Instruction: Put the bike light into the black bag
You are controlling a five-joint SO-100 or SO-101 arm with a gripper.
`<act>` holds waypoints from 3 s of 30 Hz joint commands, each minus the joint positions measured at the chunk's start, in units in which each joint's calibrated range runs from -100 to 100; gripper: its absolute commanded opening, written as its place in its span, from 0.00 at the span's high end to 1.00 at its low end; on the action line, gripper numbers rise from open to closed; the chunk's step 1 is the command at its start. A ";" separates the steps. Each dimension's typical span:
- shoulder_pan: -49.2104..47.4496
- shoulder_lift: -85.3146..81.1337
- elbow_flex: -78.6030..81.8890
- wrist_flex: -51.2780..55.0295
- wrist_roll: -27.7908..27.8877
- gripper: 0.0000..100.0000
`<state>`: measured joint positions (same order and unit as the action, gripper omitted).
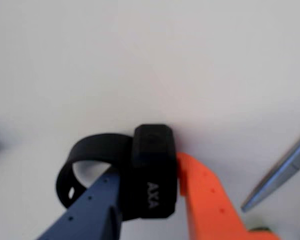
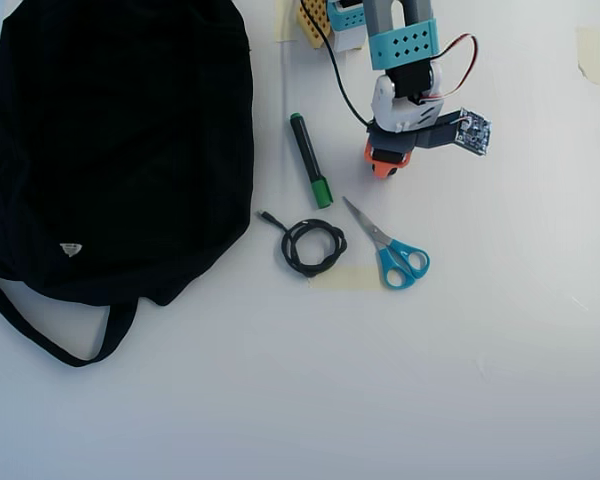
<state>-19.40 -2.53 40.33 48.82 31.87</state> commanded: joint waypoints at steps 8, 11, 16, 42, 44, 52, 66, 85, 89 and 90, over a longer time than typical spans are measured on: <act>-2.07 -1.29 -8.97 9.66 -2.14 0.98; -2.74 -1.29 -11.67 12.94 -2.19 0.98; -3.27 -1.37 -16.25 19.83 -2.82 0.98; 3.62 -13.65 -23.62 31.11 -38.16 0.98; 5.93 -13.65 -23.53 31.11 -38.27 0.98; 18.35 -13.65 -25.15 30.42 -38.42 0.98; 40.34 -13.57 -34.22 30.34 -43.19 0.98; 72.20 3.03 -20.02 -7.65 -42.88 0.98; 72.13 10.75 -20.02 -10.32 -43.35 0.82; 72.13 10.25 -20.02 -10.06 -43.35 0.76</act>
<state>52.90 8.68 21.54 39.29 -11.45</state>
